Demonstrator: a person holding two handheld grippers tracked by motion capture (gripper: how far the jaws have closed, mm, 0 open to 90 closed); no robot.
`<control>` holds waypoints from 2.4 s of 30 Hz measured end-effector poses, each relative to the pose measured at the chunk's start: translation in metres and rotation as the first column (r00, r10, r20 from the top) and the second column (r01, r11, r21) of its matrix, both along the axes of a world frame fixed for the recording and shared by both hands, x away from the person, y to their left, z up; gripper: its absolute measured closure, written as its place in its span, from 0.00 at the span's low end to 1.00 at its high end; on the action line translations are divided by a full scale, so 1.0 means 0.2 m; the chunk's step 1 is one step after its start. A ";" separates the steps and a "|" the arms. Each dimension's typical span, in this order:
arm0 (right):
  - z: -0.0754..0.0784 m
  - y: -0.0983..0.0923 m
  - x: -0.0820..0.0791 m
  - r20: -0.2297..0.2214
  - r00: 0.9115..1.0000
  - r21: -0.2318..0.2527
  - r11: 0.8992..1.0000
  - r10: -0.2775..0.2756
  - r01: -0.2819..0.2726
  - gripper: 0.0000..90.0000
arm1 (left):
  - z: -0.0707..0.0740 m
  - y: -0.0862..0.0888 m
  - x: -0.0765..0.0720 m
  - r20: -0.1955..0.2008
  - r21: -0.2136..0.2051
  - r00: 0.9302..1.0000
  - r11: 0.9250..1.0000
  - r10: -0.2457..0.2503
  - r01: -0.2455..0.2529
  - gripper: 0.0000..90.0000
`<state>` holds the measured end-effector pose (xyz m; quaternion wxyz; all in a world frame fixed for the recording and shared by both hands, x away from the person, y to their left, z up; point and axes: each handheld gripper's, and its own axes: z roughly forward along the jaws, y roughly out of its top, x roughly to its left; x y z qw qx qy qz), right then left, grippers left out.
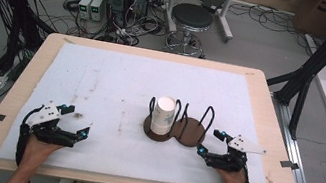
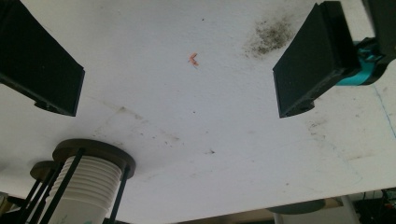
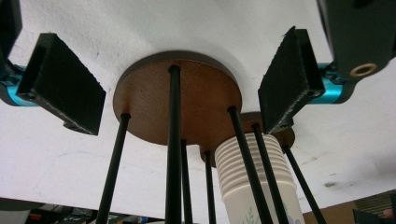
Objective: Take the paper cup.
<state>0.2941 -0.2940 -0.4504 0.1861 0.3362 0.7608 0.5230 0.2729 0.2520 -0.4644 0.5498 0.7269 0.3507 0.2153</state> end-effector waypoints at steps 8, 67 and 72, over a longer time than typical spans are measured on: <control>0.00 0.00 -0.01 0.008 1.000 -0.004 1.000 -0.005 0.005 0.17 | 0.00 0.00 0.00 0.002 0.008 1.000 1.000 0.003 -0.003 0.02; 0.83 0.45 0.34 -0.102 0.918 -0.273 0.877 0.384 -0.397 0.17 | 0.00 0.00 0.01 -0.013 0.010 1.000 1.000 -0.021 0.022 0.02; 0.83 0.60 0.42 -0.180 0.886 -0.341 0.818 0.428 -0.464 0.17 | 0.00 0.00 0.01 -0.014 0.004 1.000 1.000 -0.018 0.018 0.02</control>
